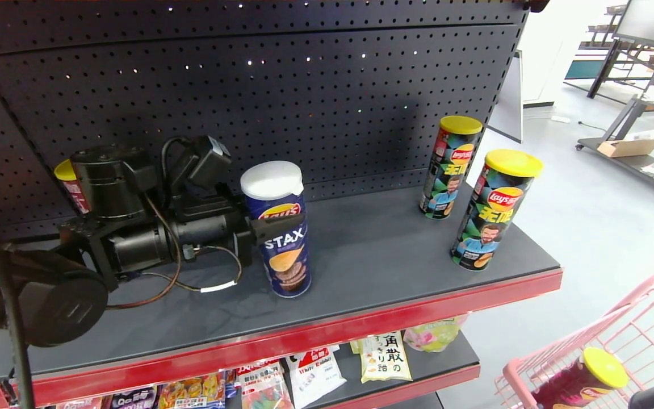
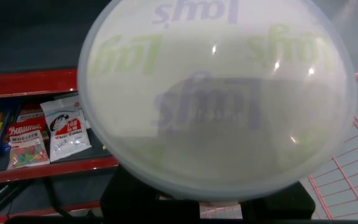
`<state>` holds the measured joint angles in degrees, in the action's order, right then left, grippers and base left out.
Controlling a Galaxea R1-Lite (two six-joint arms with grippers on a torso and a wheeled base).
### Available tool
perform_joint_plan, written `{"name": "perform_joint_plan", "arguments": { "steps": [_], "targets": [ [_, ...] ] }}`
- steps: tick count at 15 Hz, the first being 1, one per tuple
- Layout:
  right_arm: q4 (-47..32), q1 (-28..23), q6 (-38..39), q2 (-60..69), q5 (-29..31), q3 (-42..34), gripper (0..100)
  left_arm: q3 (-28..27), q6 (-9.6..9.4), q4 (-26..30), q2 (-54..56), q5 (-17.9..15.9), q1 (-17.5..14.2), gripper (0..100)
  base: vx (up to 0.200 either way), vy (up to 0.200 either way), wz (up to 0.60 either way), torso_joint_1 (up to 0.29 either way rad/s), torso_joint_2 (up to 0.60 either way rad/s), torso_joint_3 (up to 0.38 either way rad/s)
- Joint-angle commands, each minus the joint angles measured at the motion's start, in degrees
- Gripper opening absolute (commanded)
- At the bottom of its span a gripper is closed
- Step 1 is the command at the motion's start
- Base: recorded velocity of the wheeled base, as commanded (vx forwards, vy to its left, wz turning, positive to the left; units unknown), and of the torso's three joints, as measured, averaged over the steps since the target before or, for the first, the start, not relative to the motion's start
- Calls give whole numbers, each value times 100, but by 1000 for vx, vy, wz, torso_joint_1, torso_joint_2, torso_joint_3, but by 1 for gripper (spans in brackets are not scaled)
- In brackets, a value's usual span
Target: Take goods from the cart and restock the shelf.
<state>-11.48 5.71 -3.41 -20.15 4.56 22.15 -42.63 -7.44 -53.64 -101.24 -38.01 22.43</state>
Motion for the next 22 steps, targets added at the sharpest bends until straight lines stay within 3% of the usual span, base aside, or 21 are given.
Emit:
{"name": "perform_joint_plan", "arguments": {
  "steps": [1, 3, 9, 22],
  "targets": [
    [-3, 1, -1, -24, 1, 9, 0, 203, 128, -103, -71, -5, 95, 0, 0, 0, 0, 0, 0, 0],
    [-3, 10, -1, -24, 1, 17, 0, 211, 243, -103, -45, -13, 156, 0, 0, 0, 0, 0, 0, 0],
    [-3, 10, -1, -50, 1, 53, 0, 510, 216, -226, 8, -154, 156, 0, 0, 0, 0, 0, 0, 0],
    [-3, 10, -1, -77, -8, 53, 0, 747, 199, -367, 26, -101, 165, 0, 0, 0, 0, 0, 0, 0]
  ]
}}
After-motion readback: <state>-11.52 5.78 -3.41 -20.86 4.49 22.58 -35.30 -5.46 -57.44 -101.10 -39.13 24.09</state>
